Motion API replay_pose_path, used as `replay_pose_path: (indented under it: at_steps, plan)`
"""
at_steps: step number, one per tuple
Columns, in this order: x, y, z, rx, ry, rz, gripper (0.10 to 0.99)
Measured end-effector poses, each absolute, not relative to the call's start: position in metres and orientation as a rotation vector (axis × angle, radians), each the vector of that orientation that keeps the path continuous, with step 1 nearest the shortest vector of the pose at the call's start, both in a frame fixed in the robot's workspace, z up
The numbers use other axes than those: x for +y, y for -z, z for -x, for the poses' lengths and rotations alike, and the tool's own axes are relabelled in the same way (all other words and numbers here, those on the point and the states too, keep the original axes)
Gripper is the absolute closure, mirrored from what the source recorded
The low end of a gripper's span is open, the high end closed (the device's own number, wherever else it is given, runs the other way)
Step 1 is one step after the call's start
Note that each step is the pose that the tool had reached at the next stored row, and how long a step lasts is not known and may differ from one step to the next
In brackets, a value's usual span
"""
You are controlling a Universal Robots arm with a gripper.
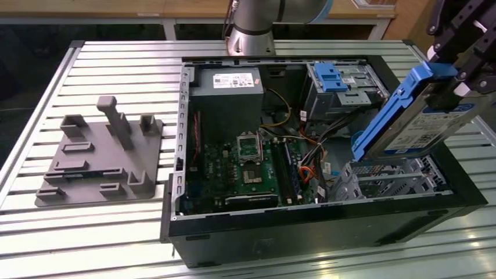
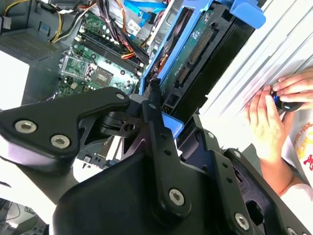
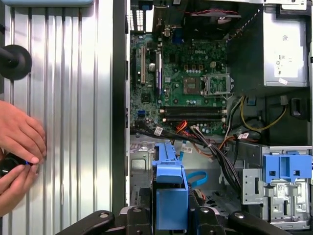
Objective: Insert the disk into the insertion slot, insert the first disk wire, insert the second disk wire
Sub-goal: 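Insert the disk into the insertion slot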
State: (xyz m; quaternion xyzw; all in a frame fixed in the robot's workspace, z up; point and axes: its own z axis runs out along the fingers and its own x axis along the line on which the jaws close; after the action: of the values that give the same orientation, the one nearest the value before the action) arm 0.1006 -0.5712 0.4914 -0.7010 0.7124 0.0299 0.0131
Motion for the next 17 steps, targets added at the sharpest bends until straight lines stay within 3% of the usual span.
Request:
replay_pose_path:
  at_steps: [17]
  plan:
    - [-0.5712, -0.4907, -0.1006, 2.213, -0.078, 2.178, 0.725]
